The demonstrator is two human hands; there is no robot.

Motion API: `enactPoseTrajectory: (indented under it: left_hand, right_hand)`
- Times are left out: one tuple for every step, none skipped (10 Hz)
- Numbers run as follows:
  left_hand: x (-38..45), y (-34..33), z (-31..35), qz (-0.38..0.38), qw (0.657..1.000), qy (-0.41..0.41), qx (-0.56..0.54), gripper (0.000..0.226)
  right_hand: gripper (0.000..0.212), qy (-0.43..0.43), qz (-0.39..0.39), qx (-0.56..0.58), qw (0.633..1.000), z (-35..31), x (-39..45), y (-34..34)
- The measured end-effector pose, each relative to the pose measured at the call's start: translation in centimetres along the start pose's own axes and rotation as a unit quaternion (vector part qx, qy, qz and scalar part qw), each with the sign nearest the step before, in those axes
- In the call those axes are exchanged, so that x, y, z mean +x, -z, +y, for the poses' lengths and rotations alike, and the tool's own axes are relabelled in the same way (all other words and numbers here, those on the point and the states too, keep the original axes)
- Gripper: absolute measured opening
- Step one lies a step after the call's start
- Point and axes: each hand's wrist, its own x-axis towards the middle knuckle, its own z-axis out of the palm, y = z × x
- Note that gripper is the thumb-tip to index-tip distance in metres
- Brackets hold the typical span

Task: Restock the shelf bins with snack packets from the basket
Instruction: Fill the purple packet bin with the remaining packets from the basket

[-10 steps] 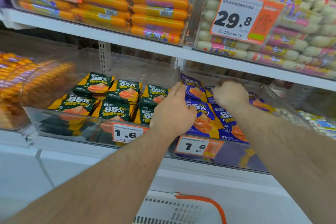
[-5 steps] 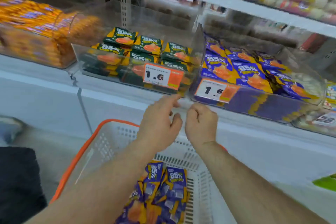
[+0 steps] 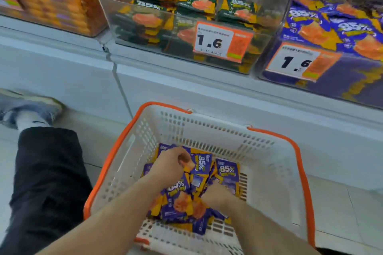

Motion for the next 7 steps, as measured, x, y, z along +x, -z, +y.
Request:
enactPoseTrajectory:
  left_hand:
    - [0.2, -0.6, 0.0, -0.012, 0.999, 0.022, -0.019, 0.039]
    - [0.1, -0.8, 0.0, -0.012, 0.999, 0.037, -0.023, 0.04]
    - [0.1, -0.9, -0.6, 0.002, 0.997, 0.066, -0.041, 0.026]
    - [-0.3, -0.8, -0.6, -0.013, 0.991, 0.1, -0.087, 0.015]
    - [-0.7, -0.9, -0.3, -0.006, 0.982, 0.117, -0.151, 0.013]
    - [-1.3, -1.2, 0.3, 0.006, 0.958, 0.153, -0.242, 0.021]
    - [-1.8, -1.8, 0.8, 0.009, 0.911, 0.202, -0.359, 0.031]
  right_hand:
    - [0.026, -0.028, -0.011, 0.101, 0.994, 0.4, 1.2, -2.0]
    - [0.021, -0.031, -0.039, 0.144, 0.988, 1.4, 2.6, -3.7]
    - [0.016, -0.021, -0.049, 0.194, 0.98, 0.5, 1.2, -2.9]
    - [0.014, -0.034, -0.024, 0.201, 0.979, 0.1, -0.2, -1.0]
    - [0.026, -0.057, 0.043, 0.153, 0.986, 0.0, -2.3, 2.0]
    - [0.036, -0.089, 0.162, 0.087, 0.979, 0.2, -4.5, 5.2]
    - [0.018, -0.087, 0.238, 0.121, 0.96, 0.3, -7.0, 8.1]
